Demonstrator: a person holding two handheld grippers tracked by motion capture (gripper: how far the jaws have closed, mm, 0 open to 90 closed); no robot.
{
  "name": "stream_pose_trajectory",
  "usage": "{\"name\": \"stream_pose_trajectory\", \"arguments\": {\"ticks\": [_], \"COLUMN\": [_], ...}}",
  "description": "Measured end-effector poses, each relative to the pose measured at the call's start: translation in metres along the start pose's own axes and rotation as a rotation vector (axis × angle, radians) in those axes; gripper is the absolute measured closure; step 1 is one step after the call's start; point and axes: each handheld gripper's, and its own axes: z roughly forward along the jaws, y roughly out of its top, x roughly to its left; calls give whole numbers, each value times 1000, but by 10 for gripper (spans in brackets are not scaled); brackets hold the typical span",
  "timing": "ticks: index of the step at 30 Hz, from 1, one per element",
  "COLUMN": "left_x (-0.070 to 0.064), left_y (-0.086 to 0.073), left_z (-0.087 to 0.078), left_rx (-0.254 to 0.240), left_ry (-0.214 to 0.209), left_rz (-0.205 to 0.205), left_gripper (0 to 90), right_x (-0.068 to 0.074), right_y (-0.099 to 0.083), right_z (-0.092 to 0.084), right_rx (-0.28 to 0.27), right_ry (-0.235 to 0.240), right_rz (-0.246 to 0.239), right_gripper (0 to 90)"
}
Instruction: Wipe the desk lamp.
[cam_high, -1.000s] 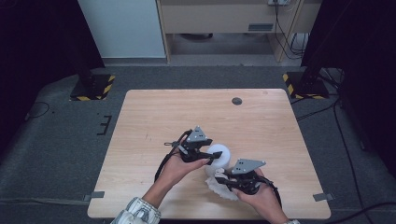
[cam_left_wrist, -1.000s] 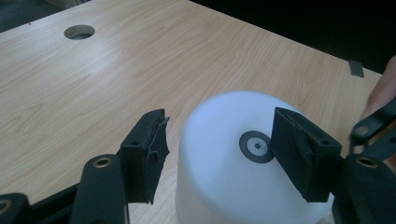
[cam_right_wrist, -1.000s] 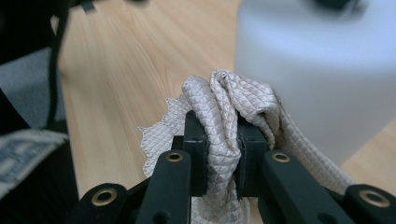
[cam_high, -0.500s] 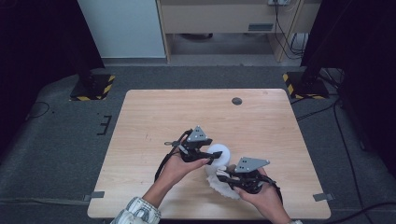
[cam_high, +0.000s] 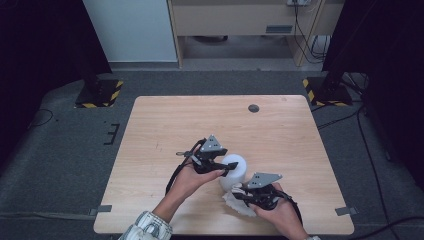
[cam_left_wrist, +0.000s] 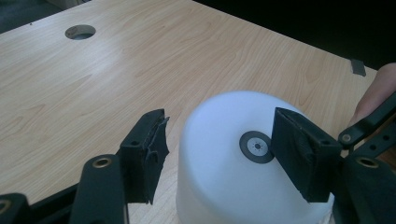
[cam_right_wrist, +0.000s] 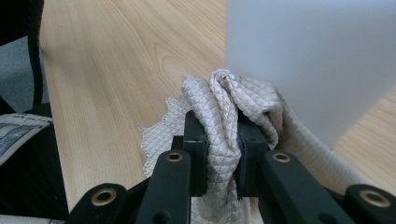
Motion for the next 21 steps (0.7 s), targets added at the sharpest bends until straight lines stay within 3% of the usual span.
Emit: {"name": "stream_pose_trajectory", "arguments": {"ticks": [7, 13, 16, 21], "left_x": [0, 0, -1, 0], "left_y": [0, 0, 0, 0], "left_z": [0, 0, 0, 0], "left_rx": [1, 2, 1, 2], "left_ry": [2, 2, 4, 3], "left_rz": [1, 1, 1, 2], "left_gripper": [354, 353, 354, 354], "right_x": [-11, -15, -16, -14], "right_y": [-3, 5, 8, -1], "right_z": [-21, -44, -42, -25], "right_rx": [-37, -124, -122, -64], "right_ry": [-41, -52, -49, -43], "right_rz": [28, 52, 45, 40], "right_gripper": [784, 784, 784, 784]}}
